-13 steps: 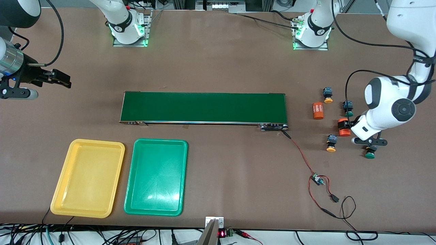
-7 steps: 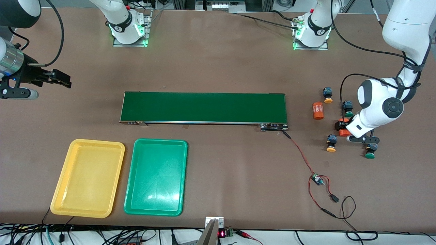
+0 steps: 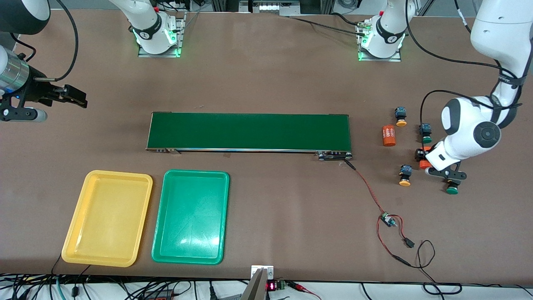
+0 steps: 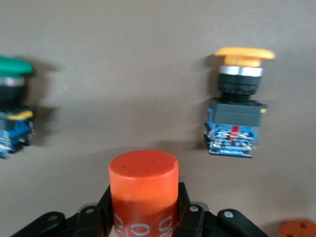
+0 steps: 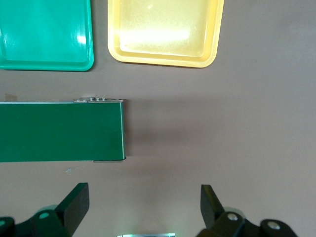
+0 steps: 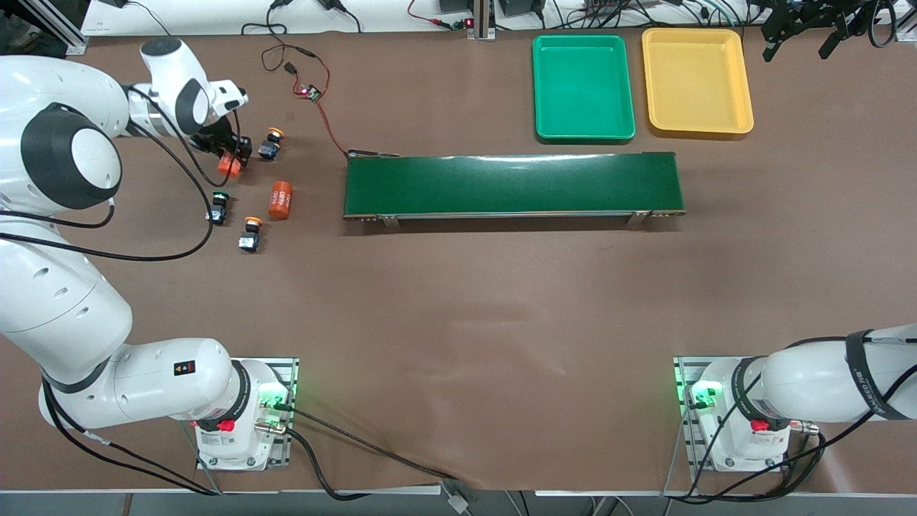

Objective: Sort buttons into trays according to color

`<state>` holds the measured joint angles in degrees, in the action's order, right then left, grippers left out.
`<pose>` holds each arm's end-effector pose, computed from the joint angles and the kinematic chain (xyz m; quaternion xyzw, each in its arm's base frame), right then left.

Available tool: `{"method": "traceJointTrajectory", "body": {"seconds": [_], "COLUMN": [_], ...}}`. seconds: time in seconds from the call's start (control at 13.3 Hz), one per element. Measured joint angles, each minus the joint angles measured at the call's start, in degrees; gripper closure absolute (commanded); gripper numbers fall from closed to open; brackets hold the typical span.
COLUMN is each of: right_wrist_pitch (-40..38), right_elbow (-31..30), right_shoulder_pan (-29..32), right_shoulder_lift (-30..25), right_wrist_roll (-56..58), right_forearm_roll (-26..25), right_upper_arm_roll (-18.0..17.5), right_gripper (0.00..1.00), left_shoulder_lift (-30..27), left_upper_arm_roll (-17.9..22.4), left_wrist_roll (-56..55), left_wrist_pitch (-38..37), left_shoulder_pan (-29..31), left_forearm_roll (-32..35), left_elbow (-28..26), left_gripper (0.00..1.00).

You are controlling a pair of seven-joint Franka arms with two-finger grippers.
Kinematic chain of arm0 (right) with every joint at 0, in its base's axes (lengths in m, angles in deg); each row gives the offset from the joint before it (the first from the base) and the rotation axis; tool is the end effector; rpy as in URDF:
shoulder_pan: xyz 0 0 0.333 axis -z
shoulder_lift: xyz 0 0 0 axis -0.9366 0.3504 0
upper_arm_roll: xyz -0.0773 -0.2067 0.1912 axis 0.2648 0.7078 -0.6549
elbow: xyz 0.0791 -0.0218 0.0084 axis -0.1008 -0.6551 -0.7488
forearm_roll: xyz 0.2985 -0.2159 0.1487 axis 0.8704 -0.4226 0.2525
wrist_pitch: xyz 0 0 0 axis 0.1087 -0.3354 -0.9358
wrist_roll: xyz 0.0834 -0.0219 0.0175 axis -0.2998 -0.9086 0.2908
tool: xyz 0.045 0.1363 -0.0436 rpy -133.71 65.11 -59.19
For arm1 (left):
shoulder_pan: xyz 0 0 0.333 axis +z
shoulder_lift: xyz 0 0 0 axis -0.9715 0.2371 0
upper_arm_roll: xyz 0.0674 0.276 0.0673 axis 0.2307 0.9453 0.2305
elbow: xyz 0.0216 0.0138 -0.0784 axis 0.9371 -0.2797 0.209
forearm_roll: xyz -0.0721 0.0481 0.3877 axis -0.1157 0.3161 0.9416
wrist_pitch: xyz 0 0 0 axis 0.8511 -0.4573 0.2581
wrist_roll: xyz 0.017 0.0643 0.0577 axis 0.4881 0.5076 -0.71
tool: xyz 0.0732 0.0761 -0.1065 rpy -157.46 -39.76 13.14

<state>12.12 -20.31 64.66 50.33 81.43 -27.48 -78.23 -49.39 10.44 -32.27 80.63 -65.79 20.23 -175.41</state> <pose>0.5535 0.0006 0.4909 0.9976 -0.0088 -0.0623 0.0277 0.5772 0.0918 0.1416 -0.9927 0.1021 0.0563 0.0305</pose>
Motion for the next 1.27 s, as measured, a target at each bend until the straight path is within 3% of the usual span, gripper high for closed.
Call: {"method": "traceJointTrajectory", "body": {"seconds": [0.22, 0.37, 0.52, 0.9, 1.27], "right_wrist_pitch": [0.0, 0.0, 0.0, 0.0, 0.0], "right_elbow": [0.0, 0.0, 0.0, 0.0, 0.0], "right_shoulder_pan": [0.0, 0.0, 0.0, 0.0, 0.0], "right_shoulder_lift": [0.0, 0.0, 0.0, 0.0, 0.0], "right_wrist_roll": [0.0, 0.0, 0.0, 0.0, 0.0], "right_forearm_roll": [0.0, 0.0, 0.0, 0.0, 0.0], "right_upper_arm_roll": [0.0, 0.0, 0.0, 0.0, 0.0], "right_gripper": [0.0, 0.0, 0.0, 0.0, 0.0], "left_shoulder_lift": [-1.6, -3.0, -3.9, -3.0, -1.3], "left_upper_arm_roll": [-2.9, -7.4, -12.3, -20.4, -28.0], "left_wrist_roll": [7.2, 11.4, 13.3, 37.9, 42.7], "left_wrist_pitch": [-13.8, -23.8, -28.7, -29.7, -28.6], "left_shoulder_pan": [0.0, 0.0, -0.4, -1.5, -3.6], "left_forearm_roll": [0.0, 0.0, 0.0, 0.0, 0.0], "left_elbow": [7.1, 10.0, 11.5, 11.6, 11.5], "left_gripper": [0.79, 0.79, 0.8, 0.8, 0.81]}}
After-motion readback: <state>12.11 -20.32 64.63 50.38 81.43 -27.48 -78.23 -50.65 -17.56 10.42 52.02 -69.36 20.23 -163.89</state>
